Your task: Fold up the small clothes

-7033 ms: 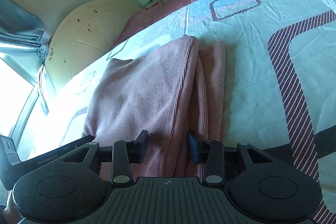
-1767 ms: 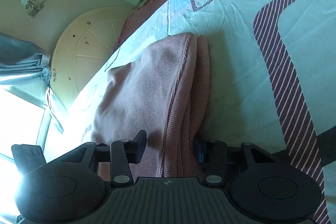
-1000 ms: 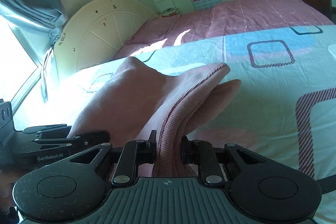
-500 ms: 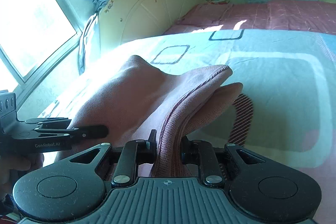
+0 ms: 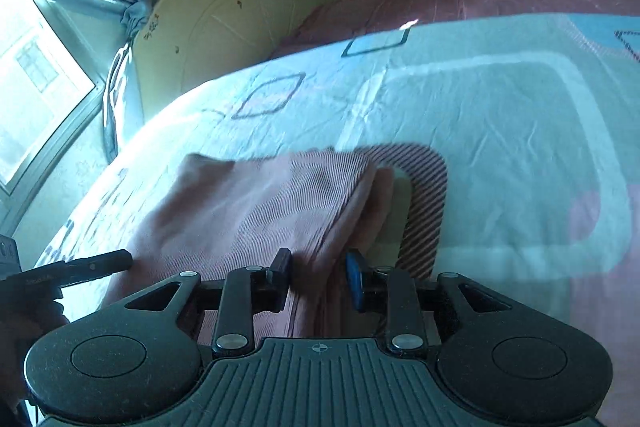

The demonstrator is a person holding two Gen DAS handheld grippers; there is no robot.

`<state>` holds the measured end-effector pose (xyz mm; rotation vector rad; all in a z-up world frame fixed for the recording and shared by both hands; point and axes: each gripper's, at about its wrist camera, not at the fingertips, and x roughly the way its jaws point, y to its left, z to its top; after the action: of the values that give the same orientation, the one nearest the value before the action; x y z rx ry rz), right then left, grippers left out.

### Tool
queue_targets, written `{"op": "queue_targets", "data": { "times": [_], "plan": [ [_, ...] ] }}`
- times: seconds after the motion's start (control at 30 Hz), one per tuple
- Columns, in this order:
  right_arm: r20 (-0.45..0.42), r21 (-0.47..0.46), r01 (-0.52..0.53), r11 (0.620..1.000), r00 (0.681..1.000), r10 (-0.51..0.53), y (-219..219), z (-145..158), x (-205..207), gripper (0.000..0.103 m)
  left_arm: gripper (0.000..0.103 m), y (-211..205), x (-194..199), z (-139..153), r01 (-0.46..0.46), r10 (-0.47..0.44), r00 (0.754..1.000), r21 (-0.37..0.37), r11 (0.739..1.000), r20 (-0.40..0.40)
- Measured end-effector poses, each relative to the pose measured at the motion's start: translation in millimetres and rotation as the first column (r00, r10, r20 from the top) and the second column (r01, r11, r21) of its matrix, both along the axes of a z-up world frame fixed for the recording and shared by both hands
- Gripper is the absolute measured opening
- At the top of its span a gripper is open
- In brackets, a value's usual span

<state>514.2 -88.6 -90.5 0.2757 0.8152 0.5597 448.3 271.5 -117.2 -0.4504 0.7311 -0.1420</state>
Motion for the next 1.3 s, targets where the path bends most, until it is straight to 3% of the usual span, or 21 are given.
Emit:
{"op": "queue_targets", "data": {
  "times": [0.13,0.23,0.27,0.33,0.4,0.53,0.63,0.73,0.83,0.9,0.97,1.03,1.13,1.23,1.3],
  "plan": [
    [0.09,-0.077,-0.034,0.996,0.995,0.041,25,10,13,0.028,0.08,4,31,-8,-0.012,0.012,1.0,-0.026,1.0,-0.017],
    [0.089,-0.142,-0.115,0.983,0.988,0.128,52,-7,17,0.028,0.079,3,40,-18,-0.005,0.003,0.999,-0.069,0.998,-0.035],
    [0.086,-0.186,-0.133,0.973,0.985,0.151,58,-16,16,0.028,0.077,2,39,-18,0.0,-0.001,1.0,-0.05,0.999,-0.029],
    [0.062,-0.301,-0.133,0.944,0.985,0.158,65,-37,15,0.024,0.06,-7,37,-20,-0.041,0.05,0.997,0.162,0.986,-0.051],
    [0.075,-0.291,-0.115,0.95,0.987,0.143,60,-41,13,0.021,0.059,-7,39,-22,-0.069,0.084,0.994,0.213,0.975,-0.064],
    [0.07,-0.328,-0.103,0.939,0.989,0.133,62,-36,12,0.022,0.059,-8,35,-8,-0.042,0.059,0.996,0.231,0.972,-0.067],
    [0.088,-0.291,-0.066,0.954,0.991,0.096,56,-14,0,0.022,0.06,-8,10,14,-0.049,0.05,0.999,0.239,0.97,0.002],
    [0.093,-0.236,-0.108,0.966,0.987,0.133,47,1,-27,0.022,0.059,-20,-28,24,-0.012,0.0,0.998,0.205,0.979,0.057],
    [0.098,-0.292,-0.183,0.939,0.971,0.22,59,-7,-51,0.022,0.059,-50,-40,18,0.058,-0.073,0.996,0.286,0.956,0.044],
    [0.066,-0.352,-0.191,0.916,0.971,0.228,64,-20,-53,0.022,0.06,-60,-39,2,0.054,-0.053,0.999,0.326,0.944,-0.011],
    [0.061,-0.359,-0.179,0.916,0.975,0.214,59,-29,-52,0.021,0.069,-54,-42,-8,0.017,-0.013,1.0,0.295,0.955,-0.016],
    [0.065,-0.374,-0.174,0.911,0.975,0.212,57,-27,-53,0.015,0.067,-48,-44,-5,-0.001,0.007,1.0,0.27,0.963,-0.021],
    [0.077,-0.386,-0.166,0.907,0.974,0.211,53,-17,-63,0.015,0.058,-51,-66,12,0.013,-0.015,1.0,0.284,0.959,0.005],
    [0.098,-0.333,-0.188,0.924,0.968,0.232,46,-4,-83,0.015,0.058,-60,-94,19,0.039,-0.046,0.999,0.291,0.956,0.017],
    [0.117,-0.32,-0.244,0.915,0.949,0.293,49,-5,-99,0.016,0.058,-65,-108,15,0.037,-0.043,0.999,0.302,0.953,0.013]
  ]
}}
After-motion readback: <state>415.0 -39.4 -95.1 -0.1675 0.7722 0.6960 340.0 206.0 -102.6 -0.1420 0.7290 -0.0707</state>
